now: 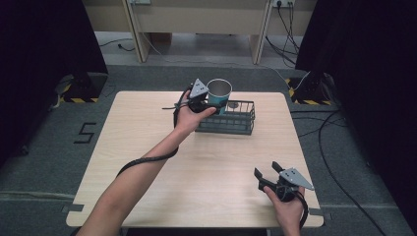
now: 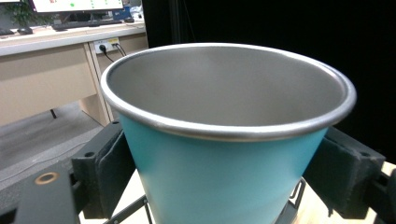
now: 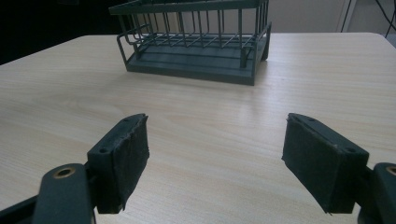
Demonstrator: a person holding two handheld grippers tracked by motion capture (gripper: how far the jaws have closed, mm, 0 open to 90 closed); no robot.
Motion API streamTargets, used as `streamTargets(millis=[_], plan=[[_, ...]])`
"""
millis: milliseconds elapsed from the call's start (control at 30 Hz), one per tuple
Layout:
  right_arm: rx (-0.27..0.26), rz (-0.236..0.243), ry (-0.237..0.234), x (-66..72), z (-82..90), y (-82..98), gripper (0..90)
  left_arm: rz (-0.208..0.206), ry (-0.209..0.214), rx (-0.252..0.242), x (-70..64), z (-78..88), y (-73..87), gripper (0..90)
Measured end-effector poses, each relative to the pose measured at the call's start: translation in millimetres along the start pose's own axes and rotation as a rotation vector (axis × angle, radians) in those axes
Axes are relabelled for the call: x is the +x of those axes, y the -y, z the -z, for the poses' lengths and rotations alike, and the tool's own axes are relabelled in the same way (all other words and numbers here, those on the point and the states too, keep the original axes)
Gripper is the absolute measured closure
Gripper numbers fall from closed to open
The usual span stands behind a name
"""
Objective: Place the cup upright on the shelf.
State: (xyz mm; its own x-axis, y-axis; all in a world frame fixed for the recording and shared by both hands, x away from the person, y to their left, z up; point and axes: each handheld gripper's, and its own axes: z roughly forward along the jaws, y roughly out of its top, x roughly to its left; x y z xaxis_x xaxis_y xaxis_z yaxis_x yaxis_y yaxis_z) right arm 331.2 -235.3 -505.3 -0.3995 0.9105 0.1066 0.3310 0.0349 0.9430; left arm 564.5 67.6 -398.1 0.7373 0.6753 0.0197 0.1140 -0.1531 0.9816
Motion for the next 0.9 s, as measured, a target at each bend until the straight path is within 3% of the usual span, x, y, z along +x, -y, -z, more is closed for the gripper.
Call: streamTargets(millis=[633,900], plan=[[0.002,0.0,-0.003,0.4,0.3,0.8,23.3,0.054,-0.036,0.039,4.7,-21.8,10.0,15.5],[0.004,-0.004,-0.006,0.9,0.3,1.2,23.3,0.057,-0.051,0.059,4.4,-27.5,16.1,15.5]])
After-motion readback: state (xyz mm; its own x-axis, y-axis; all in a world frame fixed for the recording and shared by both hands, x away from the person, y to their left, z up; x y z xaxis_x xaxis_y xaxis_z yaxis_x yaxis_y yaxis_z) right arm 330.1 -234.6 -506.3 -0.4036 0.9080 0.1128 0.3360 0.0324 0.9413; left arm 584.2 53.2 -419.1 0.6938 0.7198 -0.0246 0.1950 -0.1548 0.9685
